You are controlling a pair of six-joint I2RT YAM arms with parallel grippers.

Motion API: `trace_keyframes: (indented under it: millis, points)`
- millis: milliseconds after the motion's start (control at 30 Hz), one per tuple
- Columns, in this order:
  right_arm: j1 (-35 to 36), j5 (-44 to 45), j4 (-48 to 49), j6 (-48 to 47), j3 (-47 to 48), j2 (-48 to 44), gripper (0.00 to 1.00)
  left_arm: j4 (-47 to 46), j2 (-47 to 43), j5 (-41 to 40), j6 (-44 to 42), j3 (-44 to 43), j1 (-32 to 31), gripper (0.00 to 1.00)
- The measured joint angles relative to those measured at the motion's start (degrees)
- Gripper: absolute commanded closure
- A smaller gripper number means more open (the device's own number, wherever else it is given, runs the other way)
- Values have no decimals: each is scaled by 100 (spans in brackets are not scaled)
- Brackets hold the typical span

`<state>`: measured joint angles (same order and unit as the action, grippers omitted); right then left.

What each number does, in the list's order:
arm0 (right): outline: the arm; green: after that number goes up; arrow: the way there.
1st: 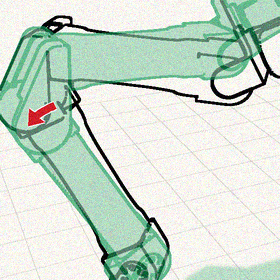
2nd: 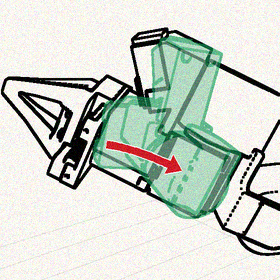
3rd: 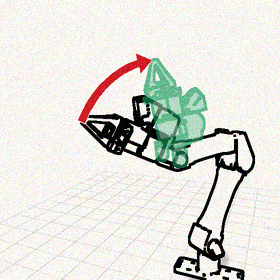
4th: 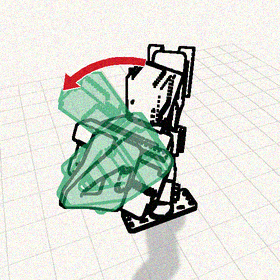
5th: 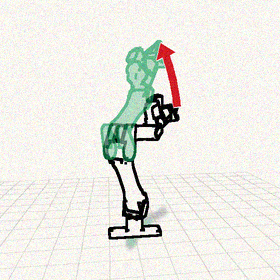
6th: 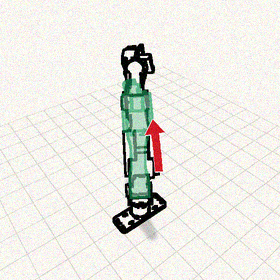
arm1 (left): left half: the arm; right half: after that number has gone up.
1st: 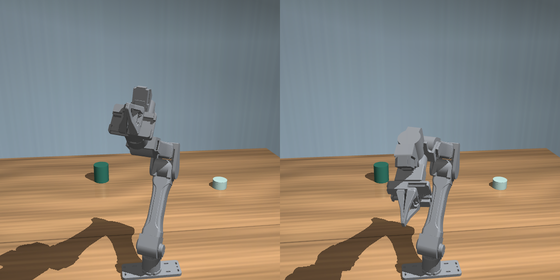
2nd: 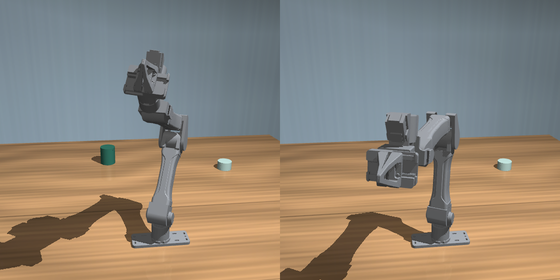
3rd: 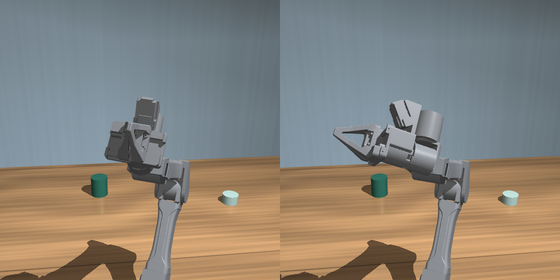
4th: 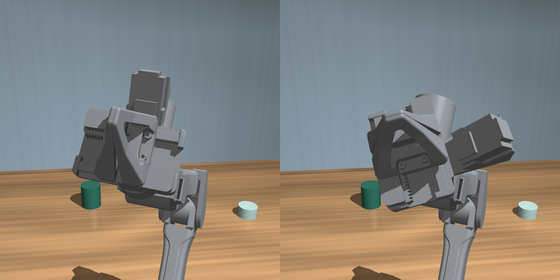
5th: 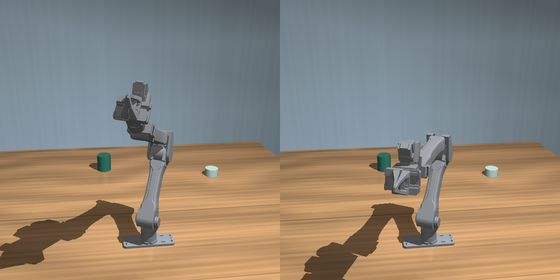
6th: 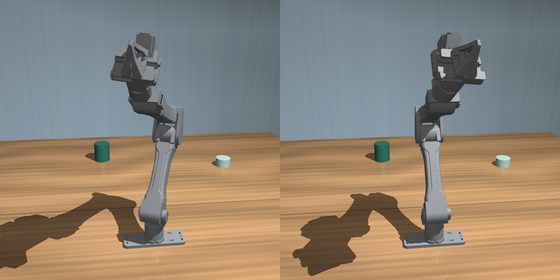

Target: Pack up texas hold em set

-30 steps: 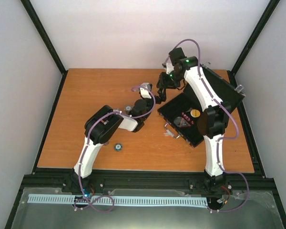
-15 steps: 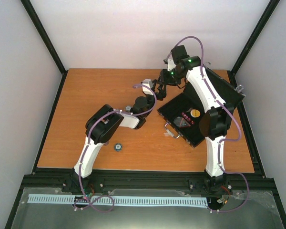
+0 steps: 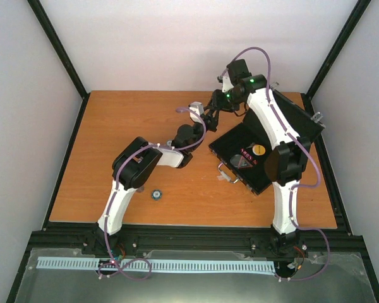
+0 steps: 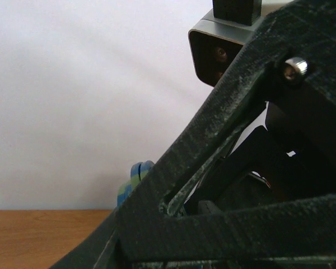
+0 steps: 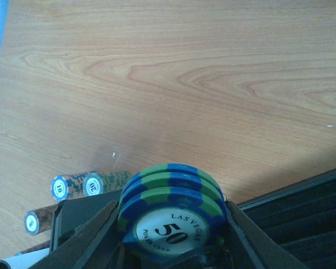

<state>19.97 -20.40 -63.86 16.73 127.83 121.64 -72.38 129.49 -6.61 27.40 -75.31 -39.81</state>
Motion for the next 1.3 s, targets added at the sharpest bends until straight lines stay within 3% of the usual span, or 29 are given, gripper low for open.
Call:
trace_keyframes:
  millis: [67,100,167,533,700,933,1233,1300]
  points:
    - [0,2,46,22,-9,-24,76,2,0,74,42,-22,28,84]
    - [0,7,50,24,-13,-39,76,2,-2,125,63,-31,42,94]
    - [0,24,63,42,-42,-68,76,0,-2,219,87,-42,59,99]
    - [4,101,262,299,-232,-214,75,249,-98,1080,367,-103,286,99]
    - [-20,90,435,675,-236,-240,70,1943,-710,2162,323,-247,588,99]
    - [90,-96,356,201,-431,-579,62,4087,-1764,3141,2,-129,787,99]
    - [166,-321,127,-22,-533,-769,35,5394,-2500,3436,-402,35,844,99]
    - [164,-310,68,-39,-533,-811,34,5600,-2605,3473,-544,35,881,99]
